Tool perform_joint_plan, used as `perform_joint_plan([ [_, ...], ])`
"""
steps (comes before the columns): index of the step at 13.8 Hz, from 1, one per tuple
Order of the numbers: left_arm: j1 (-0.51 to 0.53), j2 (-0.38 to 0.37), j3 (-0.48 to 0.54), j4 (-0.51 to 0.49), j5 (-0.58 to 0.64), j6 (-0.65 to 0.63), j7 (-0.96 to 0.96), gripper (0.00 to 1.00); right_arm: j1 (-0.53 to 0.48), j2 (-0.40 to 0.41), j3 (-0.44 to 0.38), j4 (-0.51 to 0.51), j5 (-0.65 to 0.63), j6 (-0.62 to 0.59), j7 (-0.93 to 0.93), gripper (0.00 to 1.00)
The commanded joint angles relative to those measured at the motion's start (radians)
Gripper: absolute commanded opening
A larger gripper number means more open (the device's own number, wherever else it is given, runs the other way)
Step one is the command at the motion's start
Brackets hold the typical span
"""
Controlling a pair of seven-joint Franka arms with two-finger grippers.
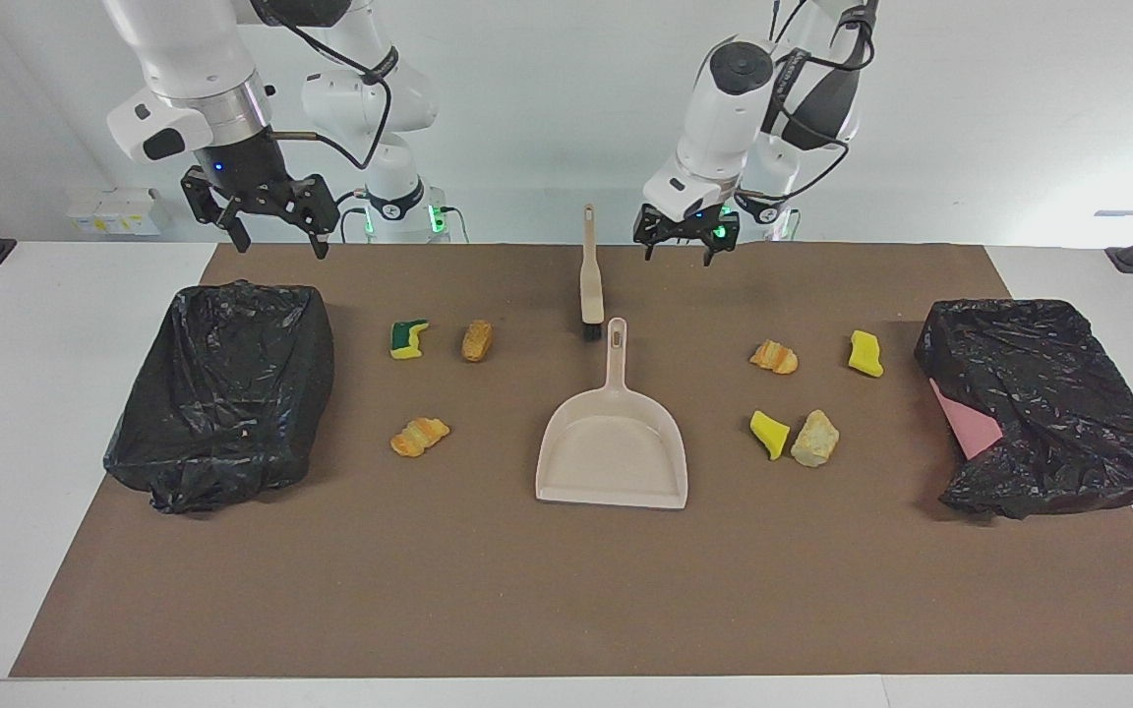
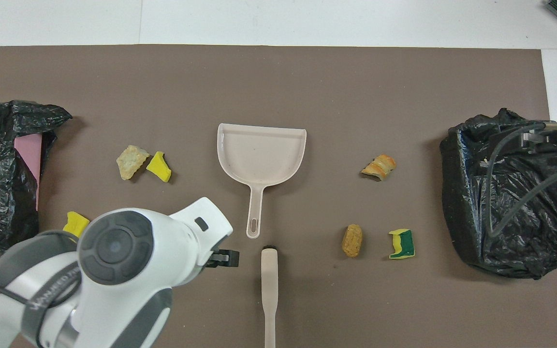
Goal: Sweep and dump trash in bin
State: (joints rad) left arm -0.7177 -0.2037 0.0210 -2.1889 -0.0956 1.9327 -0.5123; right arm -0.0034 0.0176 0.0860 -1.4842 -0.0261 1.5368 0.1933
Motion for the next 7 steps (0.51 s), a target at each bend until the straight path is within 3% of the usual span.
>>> perform_joint_plan([
  [1,-0.116,-0.016,0.020,-0.101,-0.004,0.124,-0.108,1.00,0.045,0.042,0.009,-0.013,0.005,0.067,0.081,1.00],
  [4,-0.239,-0.013,0.020,-0.231,-0.004,0.332,-0.244,1.00,0.135,0.108,0.009,-0.014,0.000,0.156,0.173,1.00],
  [7,-0.331,0.013,0.020,-0.284,-0.004,0.420,-0.288,1.00,0.236,0.180,0.009,-0.013,-0.002,0.236,0.334,1.00],
])
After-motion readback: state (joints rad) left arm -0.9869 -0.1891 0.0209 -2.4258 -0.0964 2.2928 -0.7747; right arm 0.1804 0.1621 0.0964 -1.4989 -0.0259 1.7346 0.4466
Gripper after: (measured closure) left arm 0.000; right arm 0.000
